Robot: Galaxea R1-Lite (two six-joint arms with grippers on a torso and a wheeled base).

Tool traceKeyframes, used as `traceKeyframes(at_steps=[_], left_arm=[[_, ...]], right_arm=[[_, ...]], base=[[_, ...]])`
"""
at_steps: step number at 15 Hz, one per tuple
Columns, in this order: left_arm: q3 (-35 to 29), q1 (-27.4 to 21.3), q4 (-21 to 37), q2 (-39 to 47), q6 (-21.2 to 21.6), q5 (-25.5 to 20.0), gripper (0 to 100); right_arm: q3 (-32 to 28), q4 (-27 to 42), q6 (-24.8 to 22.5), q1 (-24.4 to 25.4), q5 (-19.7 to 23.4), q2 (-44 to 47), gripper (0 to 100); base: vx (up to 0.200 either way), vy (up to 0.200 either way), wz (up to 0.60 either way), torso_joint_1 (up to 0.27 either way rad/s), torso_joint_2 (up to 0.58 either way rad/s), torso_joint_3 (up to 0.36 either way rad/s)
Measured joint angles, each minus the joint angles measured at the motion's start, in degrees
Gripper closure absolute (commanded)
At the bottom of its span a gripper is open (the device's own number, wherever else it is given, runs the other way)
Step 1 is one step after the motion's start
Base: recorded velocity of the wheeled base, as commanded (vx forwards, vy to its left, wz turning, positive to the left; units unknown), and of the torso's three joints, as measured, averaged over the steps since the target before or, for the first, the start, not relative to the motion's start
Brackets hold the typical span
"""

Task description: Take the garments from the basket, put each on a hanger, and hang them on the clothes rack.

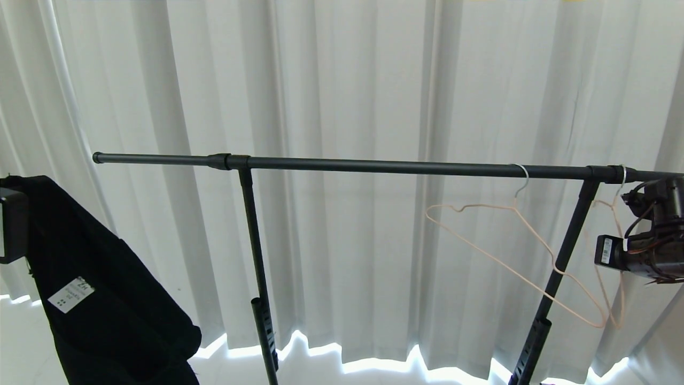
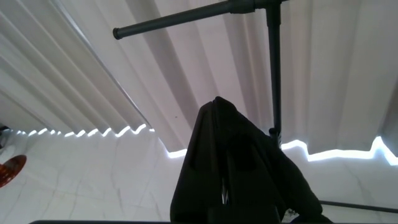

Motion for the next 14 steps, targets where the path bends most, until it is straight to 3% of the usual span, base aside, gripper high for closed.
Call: traceKeyframes(at_steps=[5, 9, 14], left_arm=[[0.1, 0.0, 0.0, 0.0, 0.0, 0.0, 100], [0.1, 0.0, -0.4, -0.2, -0.1, 0.0, 100], [0.8, -0.1, -5.1, -0.4, 0.1, 0.0, 100]], right_arm=[[1.0, -0.1, -1.0, 0.5, 0.1, -3.4, 100], [2.3, -4.7, -4.2, 0.6, 0.5, -7.2, 100], [4.4, -4.8, -5.3, 0.6, 0.5, -11.6, 100]], base=[[0.0, 0.0, 0.0, 0.0, 0.0, 0.0], [0.0, 0.0, 0.0, 0.0, 0.0, 0.0], [0.0, 0.0, 0.0, 0.0, 0.0, 0.0]])
